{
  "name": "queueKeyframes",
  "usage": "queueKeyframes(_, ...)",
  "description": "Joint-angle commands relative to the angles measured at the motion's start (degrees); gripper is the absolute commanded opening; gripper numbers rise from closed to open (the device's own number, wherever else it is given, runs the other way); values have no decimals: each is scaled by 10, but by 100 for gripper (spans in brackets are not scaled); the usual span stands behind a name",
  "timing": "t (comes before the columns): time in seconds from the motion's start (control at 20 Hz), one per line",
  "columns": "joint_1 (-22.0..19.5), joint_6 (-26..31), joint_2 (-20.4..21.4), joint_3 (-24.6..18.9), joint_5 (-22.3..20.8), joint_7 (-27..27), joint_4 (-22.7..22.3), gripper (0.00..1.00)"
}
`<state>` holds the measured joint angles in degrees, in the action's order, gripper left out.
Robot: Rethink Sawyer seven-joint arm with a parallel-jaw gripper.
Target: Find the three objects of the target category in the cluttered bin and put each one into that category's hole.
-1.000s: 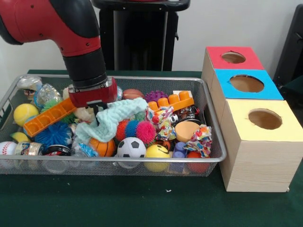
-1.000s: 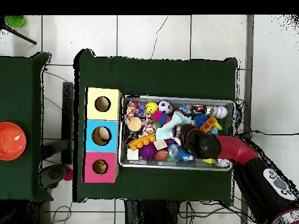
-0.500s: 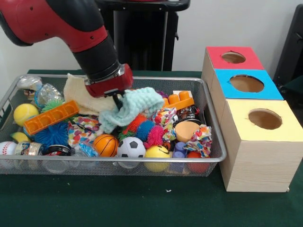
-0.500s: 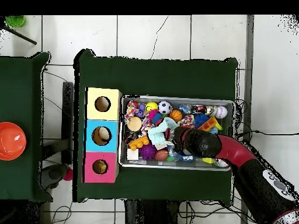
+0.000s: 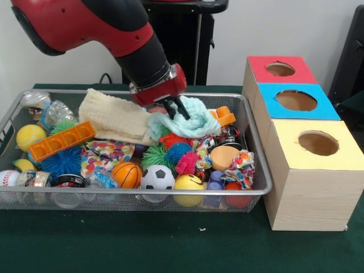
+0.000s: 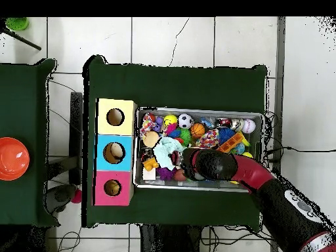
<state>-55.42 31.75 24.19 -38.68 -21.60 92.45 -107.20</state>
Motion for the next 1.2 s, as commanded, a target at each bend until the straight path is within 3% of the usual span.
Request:
queueKeyframes(0.05,16,66,-6,-36,27,-9,-34,0)
queueKeyframes(0.9,25,33,-2,-33,18,-3,-53,0)
queueKeyframes(0.95,27,29,1,-29,19,3,-51,100)
queueKeyframes(1.2,30,2,10,-32,0,0,-54,100)
